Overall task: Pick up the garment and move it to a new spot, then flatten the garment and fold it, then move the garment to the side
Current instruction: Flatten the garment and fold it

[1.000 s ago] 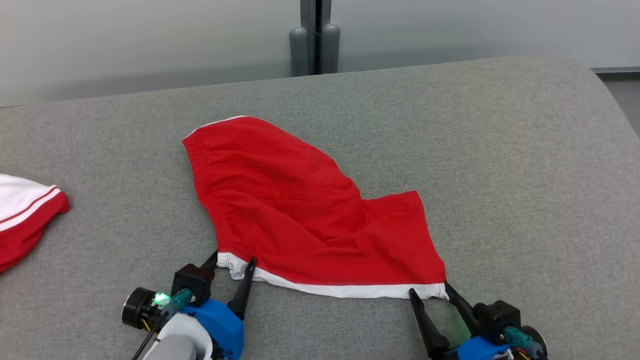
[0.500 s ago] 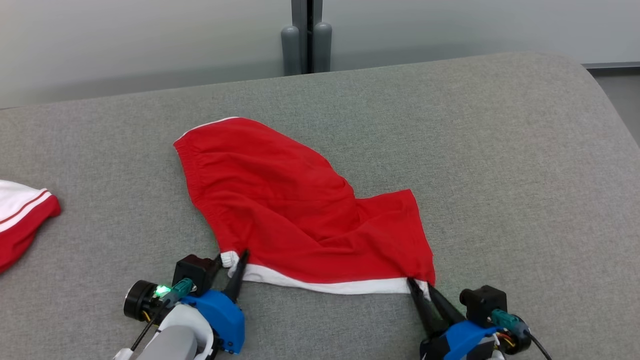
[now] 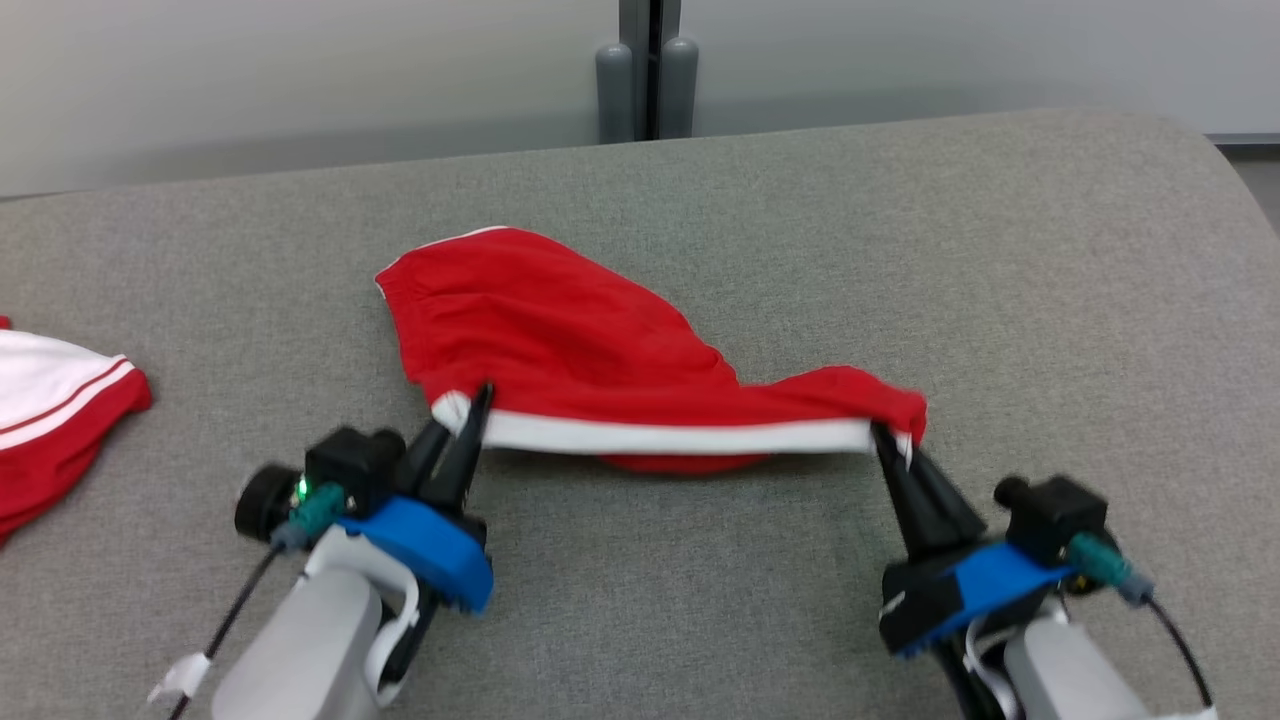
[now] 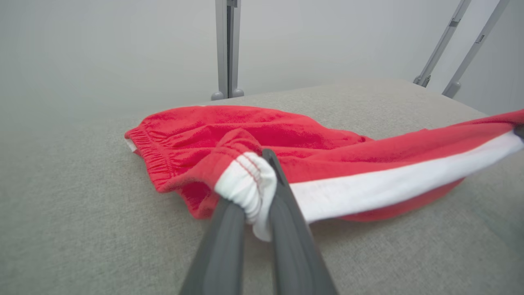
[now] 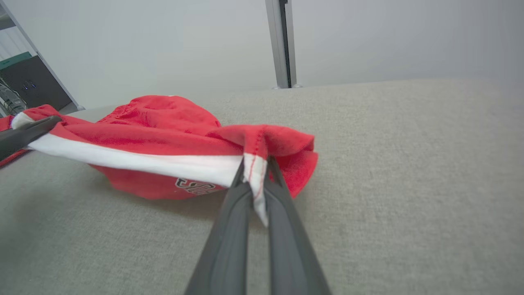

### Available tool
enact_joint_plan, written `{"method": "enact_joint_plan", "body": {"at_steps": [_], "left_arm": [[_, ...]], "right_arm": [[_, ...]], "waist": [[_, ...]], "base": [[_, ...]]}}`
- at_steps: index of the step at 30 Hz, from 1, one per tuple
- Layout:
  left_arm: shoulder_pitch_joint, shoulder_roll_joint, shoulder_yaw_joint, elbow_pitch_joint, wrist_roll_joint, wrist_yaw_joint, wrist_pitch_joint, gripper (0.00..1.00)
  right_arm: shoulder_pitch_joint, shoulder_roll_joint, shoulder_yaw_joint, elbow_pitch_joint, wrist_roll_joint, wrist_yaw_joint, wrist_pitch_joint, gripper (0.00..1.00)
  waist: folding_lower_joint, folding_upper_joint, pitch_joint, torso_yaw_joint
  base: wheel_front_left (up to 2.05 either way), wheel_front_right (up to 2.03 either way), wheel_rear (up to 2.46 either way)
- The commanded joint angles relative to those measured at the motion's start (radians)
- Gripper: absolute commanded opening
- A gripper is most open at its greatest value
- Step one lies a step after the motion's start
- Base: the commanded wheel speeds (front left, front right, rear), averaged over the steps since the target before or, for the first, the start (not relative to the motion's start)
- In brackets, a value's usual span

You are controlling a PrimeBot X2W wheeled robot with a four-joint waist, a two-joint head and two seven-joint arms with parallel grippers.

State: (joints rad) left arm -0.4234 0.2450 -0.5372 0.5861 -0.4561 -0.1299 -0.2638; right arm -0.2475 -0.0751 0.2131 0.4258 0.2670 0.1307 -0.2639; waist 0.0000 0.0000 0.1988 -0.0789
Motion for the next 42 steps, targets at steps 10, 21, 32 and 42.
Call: {"method": "enact_joint_plan", "body": {"at_steps": [10,21,32,42], "left_arm": [[-0.379,0.040,-0.040,-0.043,-0.043,0.000,0.003,0.00],[-0.957,0.059,-0.114,0.061,-0.147,-0.001,0.061,0.00],[-1.134,0.027,-0.224,0.172,-0.228,0.000,0.011,0.00],[-0.804,0.054,-0.239,0.099,-0.230,0.000,-0.002,0.00]], "right_arm": [[-0.421,-0.060,0.012,0.016,0.036,0.000,-0.001,0.00],[-1.047,-0.130,0.044,0.243,0.114,0.000,0.004,0.00],[-1.237,-0.153,0.089,0.417,0.171,0.000,-0.001,0.00],[-0.895,-0.140,0.127,0.244,0.181,0.000,-0.002,0.00]], "waist": [[0.0000,0.0000,0.097,0.009],[0.0000,0.0000,0.256,0.008],[0.0000,0.0000,0.310,0.016],[0.0000,0.0000,0.301,-0.004]], "base": [[0.00,0.00,0.00],[0.00,0.00,0.00],[0.00,0.00,0.00],[0.00,0.00,0.00]]}}
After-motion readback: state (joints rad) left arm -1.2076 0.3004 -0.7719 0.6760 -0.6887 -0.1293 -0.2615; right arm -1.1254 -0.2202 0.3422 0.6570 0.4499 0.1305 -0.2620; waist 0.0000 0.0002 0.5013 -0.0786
